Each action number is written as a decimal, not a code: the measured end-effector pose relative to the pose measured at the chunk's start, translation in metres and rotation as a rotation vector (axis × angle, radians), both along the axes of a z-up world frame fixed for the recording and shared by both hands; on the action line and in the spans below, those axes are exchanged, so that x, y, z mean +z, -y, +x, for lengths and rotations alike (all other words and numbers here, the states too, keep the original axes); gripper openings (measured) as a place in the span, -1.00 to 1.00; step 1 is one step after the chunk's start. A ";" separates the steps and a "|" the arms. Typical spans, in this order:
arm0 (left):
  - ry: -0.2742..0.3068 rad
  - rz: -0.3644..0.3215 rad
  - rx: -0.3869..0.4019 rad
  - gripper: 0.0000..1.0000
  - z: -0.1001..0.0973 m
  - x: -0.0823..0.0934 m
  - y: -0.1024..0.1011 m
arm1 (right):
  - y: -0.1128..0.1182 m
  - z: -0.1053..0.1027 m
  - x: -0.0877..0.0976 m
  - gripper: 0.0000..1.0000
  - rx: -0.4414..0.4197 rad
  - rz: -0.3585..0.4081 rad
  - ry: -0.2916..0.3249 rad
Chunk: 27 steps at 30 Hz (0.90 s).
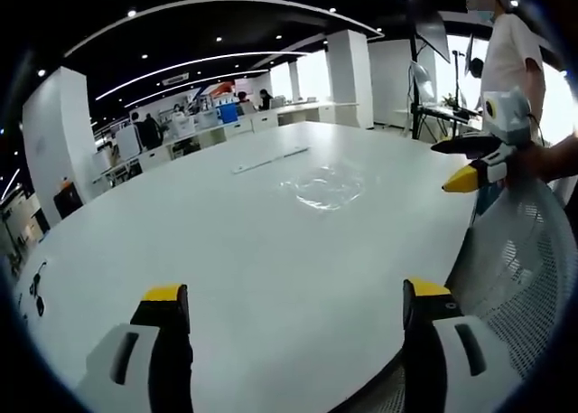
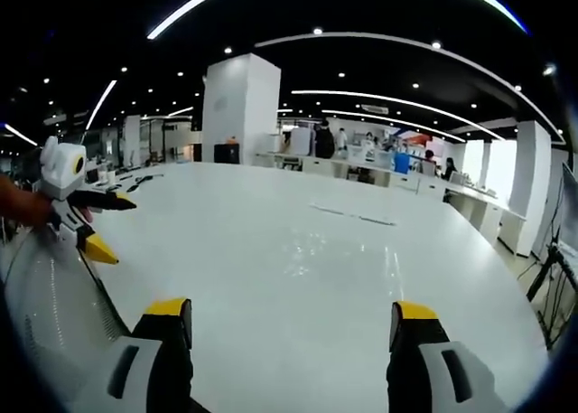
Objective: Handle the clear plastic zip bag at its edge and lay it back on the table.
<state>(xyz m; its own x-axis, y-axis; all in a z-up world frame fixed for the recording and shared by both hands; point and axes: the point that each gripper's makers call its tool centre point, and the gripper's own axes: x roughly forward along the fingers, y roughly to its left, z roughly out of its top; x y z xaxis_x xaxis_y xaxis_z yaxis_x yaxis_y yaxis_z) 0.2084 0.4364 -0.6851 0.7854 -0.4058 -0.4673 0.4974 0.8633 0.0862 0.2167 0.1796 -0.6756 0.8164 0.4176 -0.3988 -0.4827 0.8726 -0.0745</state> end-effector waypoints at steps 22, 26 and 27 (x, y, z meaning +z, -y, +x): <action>0.017 0.044 -0.050 0.88 0.006 0.015 0.019 | -0.013 0.011 0.011 0.75 0.076 -0.059 0.005; 0.009 0.037 -0.064 0.86 0.003 0.015 0.021 | -0.017 0.013 0.011 0.73 0.089 -0.064 -0.001; 0.007 0.037 -0.067 0.86 0.004 0.014 0.020 | -0.017 0.014 0.011 0.72 0.092 -0.065 -0.002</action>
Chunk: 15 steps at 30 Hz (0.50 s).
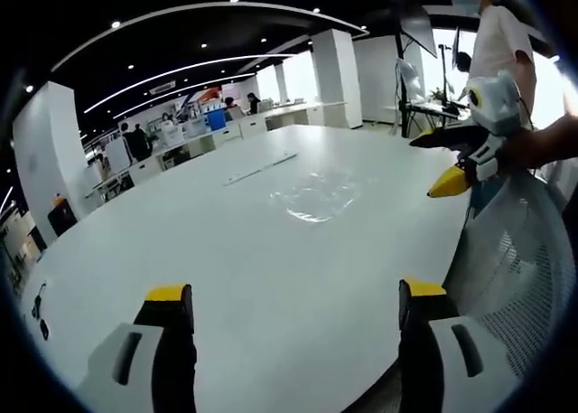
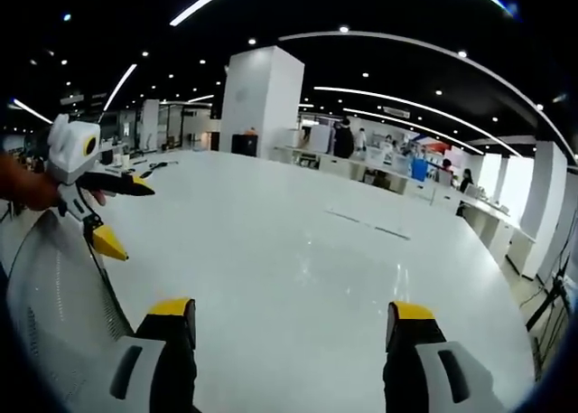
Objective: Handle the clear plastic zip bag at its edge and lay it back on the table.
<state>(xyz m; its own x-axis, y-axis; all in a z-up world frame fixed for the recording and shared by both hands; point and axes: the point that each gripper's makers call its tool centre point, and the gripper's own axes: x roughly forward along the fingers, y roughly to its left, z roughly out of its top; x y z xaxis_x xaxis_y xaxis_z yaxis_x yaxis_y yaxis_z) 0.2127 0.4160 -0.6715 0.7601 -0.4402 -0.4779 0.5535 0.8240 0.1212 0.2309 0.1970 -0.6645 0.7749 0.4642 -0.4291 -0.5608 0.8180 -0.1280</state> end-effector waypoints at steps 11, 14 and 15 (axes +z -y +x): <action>-0.009 -0.012 -0.017 0.84 0.000 0.004 0.006 | -0.016 0.011 0.001 0.67 0.053 -0.008 -0.020; -0.017 -0.012 -0.023 0.83 -0.001 0.003 0.008 | -0.019 0.012 0.000 0.66 0.075 -0.026 -0.027; -0.017 -0.010 -0.025 0.82 -0.002 0.003 0.009 | -0.019 0.012 0.000 0.64 0.076 -0.027 -0.028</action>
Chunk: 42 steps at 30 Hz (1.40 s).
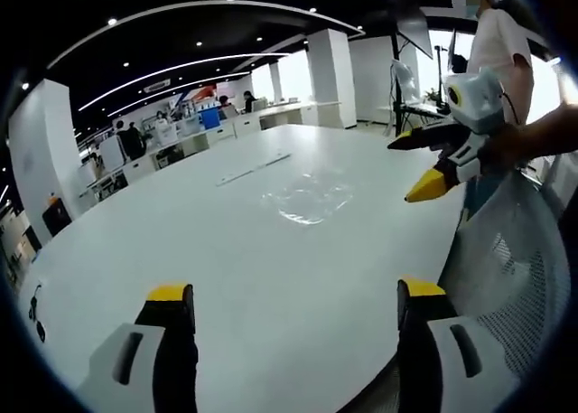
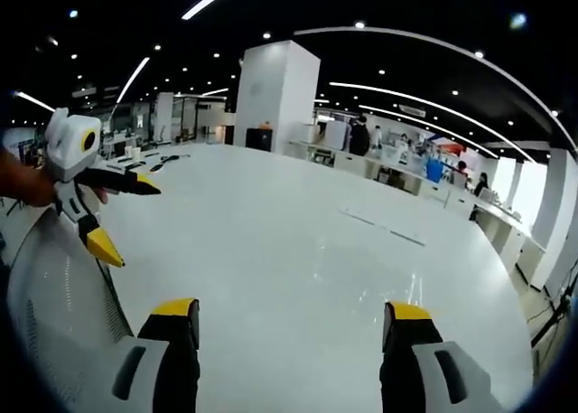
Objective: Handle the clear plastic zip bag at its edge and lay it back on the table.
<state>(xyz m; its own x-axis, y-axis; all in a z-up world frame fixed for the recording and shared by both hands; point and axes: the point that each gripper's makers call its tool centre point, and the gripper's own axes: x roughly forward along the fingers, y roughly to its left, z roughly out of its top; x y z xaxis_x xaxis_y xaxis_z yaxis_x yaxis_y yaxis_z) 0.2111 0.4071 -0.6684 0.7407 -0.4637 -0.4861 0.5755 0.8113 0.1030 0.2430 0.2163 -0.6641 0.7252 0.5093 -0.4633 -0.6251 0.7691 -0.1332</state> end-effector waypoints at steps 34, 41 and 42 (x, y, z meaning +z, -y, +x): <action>-0.012 0.002 -0.006 0.74 -0.001 -0.002 0.003 | -0.014 0.025 0.003 0.55 0.078 -0.058 -0.005; -0.006 -0.004 -0.005 0.76 0.003 -0.001 0.002 | -0.016 0.029 -0.002 0.53 0.100 -0.084 -0.012; -0.007 0.002 -0.010 0.75 0.003 -0.001 0.002 | -0.016 0.031 -0.004 0.53 0.108 -0.096 -0.009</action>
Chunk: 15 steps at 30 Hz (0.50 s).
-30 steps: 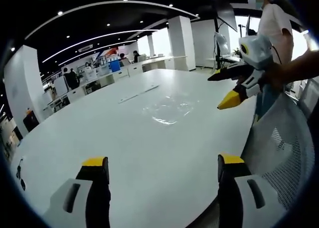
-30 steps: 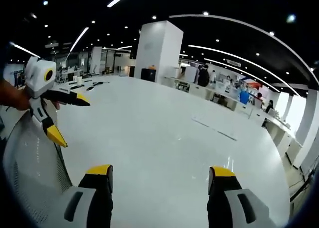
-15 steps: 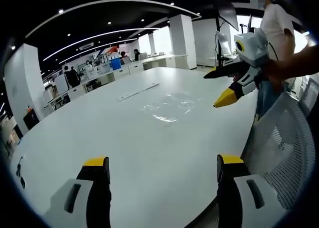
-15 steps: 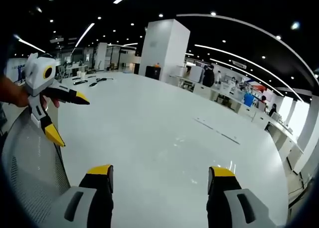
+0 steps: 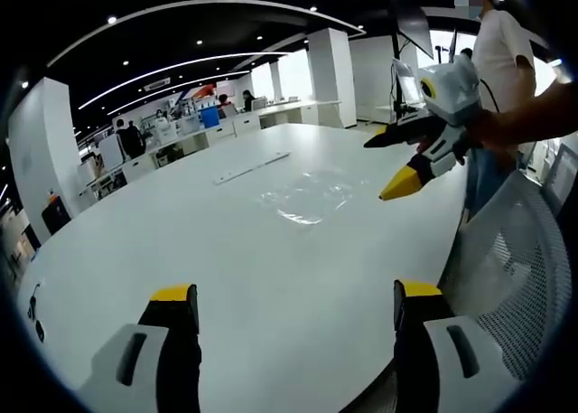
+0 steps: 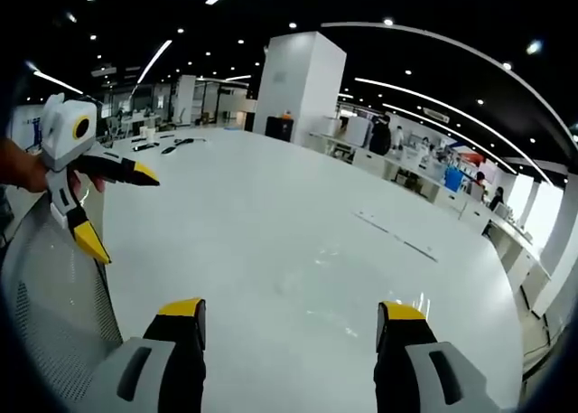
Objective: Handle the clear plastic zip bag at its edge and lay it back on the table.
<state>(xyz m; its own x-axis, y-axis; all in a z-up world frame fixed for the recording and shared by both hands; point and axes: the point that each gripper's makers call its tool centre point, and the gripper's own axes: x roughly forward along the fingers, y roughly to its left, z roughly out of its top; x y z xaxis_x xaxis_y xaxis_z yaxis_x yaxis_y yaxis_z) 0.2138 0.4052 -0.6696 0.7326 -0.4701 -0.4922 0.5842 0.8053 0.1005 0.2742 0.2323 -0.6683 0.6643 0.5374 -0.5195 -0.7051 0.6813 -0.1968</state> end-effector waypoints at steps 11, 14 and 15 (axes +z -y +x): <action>0.013 0.006 -0.009 0.75 0.003 0.008 0.005 | 0.001 0.010 -0.005 0.51 0.007 -0.008 -0.006; 0.006 0.001 -0.005 0.75 0.004 0.008 0.003 | 0.000 0.012 -0.006 0.51 0.012 -0.007 -0.004; 0.004 0.001 -0.005 0.75 0.004 0.007 0.003 | -0.001 0.012 -0.006 0.50 0.013 -0.008 -0.004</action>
